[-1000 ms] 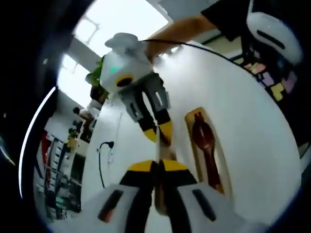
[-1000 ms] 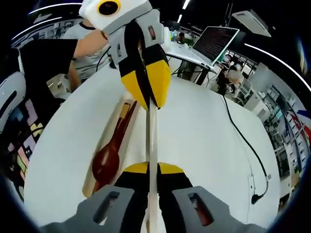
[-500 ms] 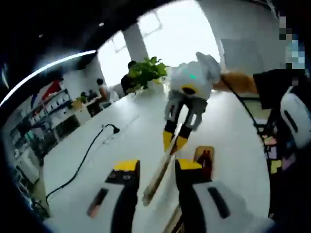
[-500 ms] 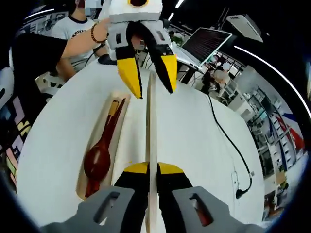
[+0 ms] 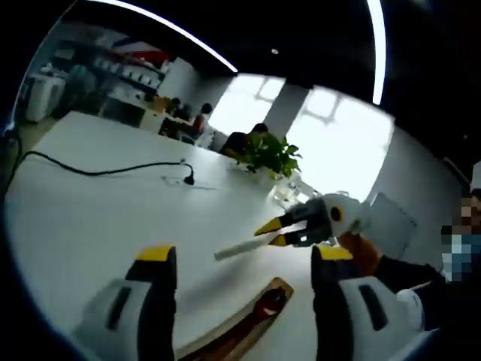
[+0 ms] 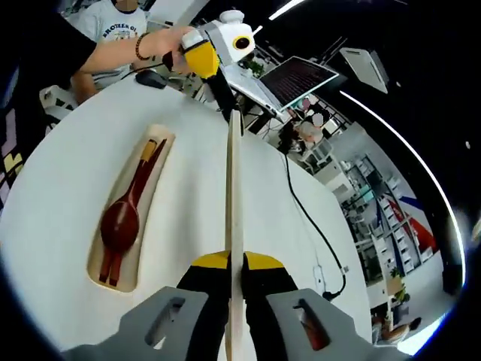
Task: Arrange the utensils inside the cutlery case until each visible utensil rests in its matching compartment.
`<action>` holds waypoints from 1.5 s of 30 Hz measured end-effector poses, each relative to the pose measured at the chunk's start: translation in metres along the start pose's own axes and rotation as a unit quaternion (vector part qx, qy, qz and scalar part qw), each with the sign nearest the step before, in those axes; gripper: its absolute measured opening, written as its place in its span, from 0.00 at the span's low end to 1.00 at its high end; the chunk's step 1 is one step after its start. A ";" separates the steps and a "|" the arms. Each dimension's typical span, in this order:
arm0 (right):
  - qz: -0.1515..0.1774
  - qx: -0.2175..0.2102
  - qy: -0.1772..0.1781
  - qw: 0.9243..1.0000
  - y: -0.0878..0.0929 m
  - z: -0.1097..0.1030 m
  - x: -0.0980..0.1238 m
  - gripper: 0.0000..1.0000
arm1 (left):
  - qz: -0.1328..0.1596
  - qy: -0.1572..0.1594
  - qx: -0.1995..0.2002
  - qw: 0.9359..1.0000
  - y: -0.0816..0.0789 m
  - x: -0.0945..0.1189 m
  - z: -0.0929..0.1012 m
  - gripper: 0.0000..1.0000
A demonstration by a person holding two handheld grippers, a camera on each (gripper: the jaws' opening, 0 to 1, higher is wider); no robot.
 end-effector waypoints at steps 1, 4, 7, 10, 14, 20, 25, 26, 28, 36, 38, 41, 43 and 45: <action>0.001 0.003 0.006 1.000 0.000 0.001 0.000 0.03 | 0.012 0.010 0.014 1.000 0.001 0.001 0.003 0.74; -0.001 0.020 0.023 1.000 0.002 0.002 0.001 0.03 | 0.037 0.028 0.084 0.995 0.003 0.000 0.009 0.74; -0.006 0.045 0.041 0.998 0.002 0.000 0.002 0.03 | 0.021 0.048 0.146 0.988 0.013 -0.003 0.013 0.72; -0.006 0.074 0.058 0.996 -0.001 -0.003 0.001 0.03 | -0.007 0.064 0.206 0.976 0.028 -0.009 0.017 0.55; 0.001 0.086 0.063 0.994 -0.006 -0.010 0.002 0.03 | -0.015 0.066 0.235 0.970 0.043 -0.021 0.015 0.41; -0.029 0.168 0.119 0.978 -0.007 -0.011 0.008 0.03 | 0.059 0.062 0.270 0.959 0.046 -0.034 0.020 0.44; -0.034 0.181 0.144 0.972 -0.005 -0.013 0.018 0.03 | 0.062 0.075 0.300 0.949 0.054 -0.042 0.024 0.41; -0.033 0.186 0.148 0.971 -0.005 -0.013 0.020 0.03 | 0.065 0.084 0.317 0.942 0.056 -0.044 0.026 0.40; -0.031 0.199 0.163 0.966 -0.006 -0.013 0.023 0.03 | 0.074 0.078 0.320 0.941 0.059 -0.047 0.027 0.35; -0.011 0.216 0.172 0.961 -0.009 -0.019 0.028 0.08 | 0.083 0.096 0.398 0.909 0.075 -0.055 0.043 0.10; -0.004 0.210 0.166 0.964 -0.008 -0.023 0.029 0.16 | 0.071 0.118 0.426 0.894 0.081 -0.056 0.051 0.05; 0.009 0.159 0.125 0.979 -0.005 -0.032 0.029 0.23 | 0.069 0.108 0.395 0.910 0.088 -0.057 0.058 0.04; 0.043 0.079 0.083 0.992 -0.009 -0.038 0.031 0.24 | 0.057 0.090 0.370 0.923 0.095 -0.055 0.063 0.04; 0.068 0.017 0.059 0.996 -0.013 -0.035 0.036 0.31 | 0.056 0.087 0.371 0.923 0.099 -0.053 0.069 0.04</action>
Point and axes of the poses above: the point that each gripper's makers call its tool centre point, and the gripper's own axes: x roughly backward along the fingers, z roughly to its right, y roughly out of its underside, the point moved 6 cm from there along x, roughly backward along the fingers, and after that the axes turned 4 degrees about y, right-handed, at the moved point
